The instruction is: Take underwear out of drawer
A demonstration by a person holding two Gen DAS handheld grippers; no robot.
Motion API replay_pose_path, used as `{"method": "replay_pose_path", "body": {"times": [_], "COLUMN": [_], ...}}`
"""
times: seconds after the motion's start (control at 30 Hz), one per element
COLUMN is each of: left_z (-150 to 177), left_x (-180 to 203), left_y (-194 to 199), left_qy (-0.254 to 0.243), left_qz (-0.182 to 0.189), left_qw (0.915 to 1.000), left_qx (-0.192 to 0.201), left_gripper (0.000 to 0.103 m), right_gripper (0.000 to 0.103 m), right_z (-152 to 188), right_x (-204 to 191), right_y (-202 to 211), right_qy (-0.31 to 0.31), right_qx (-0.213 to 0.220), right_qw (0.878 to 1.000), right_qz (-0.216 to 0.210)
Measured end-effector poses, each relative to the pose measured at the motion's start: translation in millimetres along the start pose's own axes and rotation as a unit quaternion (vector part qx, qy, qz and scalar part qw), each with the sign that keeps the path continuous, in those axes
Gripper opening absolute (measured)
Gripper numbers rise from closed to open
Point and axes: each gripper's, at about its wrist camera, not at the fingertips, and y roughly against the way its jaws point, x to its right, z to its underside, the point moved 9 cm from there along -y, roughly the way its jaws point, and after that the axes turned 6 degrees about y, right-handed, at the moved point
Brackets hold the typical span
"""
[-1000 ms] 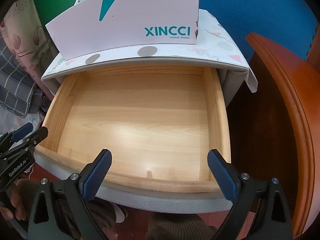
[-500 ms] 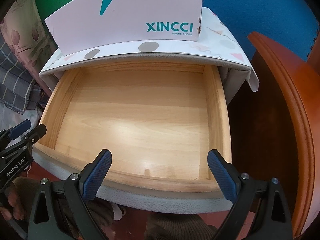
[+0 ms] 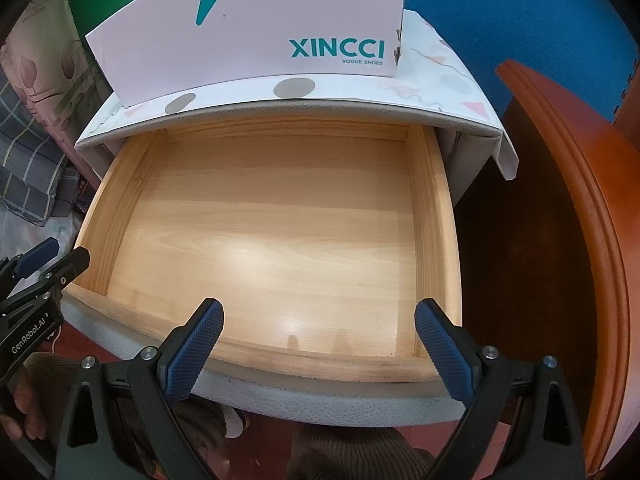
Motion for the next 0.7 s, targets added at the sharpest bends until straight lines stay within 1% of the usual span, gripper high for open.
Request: {"method": "replay_pose_path", "body": {"times": [0.27,0.7], "left_z": [1.6,1.8], "left_x": [-0.5,1.1], "left_y": [1.5,2.3], "left_qy": [-0.004,-0.008], "left_qz": [-0.002,0.005], "left_qw": [1.0000,1.0000], "left_qx": [0.000,-0.001], "left_gripper": [0.057,0.057], "right_gripper": [0.095,0.095], "right_z": [0.2,0.5], "right_x": [0.2,-0.8], "right_y": [-0.3,0.0], "right_qy": [0.000,-0.001], "right_qx": [0.000,0.000], "right_qw": [1.000,1.000], "right_qz": [0.000,0.000]}}
